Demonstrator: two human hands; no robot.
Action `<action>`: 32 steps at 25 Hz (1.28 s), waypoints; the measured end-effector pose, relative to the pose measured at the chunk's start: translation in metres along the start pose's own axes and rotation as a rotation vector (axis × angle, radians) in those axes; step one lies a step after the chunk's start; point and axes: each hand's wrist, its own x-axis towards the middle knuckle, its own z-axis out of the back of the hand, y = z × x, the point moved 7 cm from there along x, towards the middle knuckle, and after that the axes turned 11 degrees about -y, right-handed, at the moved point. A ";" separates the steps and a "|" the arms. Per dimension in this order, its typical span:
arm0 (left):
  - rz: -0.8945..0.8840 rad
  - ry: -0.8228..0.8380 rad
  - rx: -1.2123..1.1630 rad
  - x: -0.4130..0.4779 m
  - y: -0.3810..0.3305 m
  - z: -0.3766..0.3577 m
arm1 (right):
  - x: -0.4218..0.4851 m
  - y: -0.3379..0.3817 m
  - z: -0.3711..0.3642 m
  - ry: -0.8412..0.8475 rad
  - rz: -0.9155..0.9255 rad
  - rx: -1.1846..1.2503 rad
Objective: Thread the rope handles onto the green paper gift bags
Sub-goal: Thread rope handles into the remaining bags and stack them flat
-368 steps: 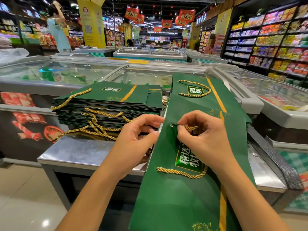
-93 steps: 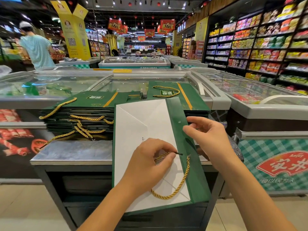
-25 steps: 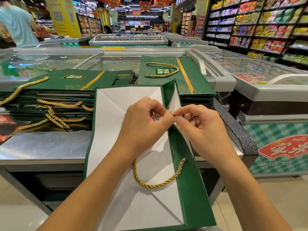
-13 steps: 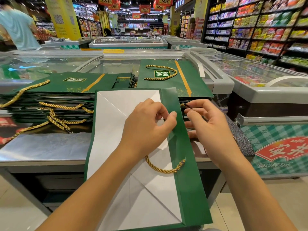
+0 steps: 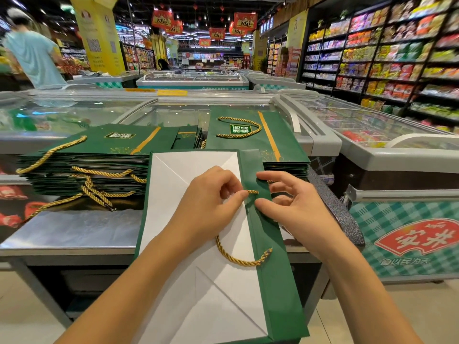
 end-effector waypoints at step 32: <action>0.302 -0.327 0.129 -0.053 0.058 0.109 | -0.008 0.007 0.000 -0.021 0.019 -0.017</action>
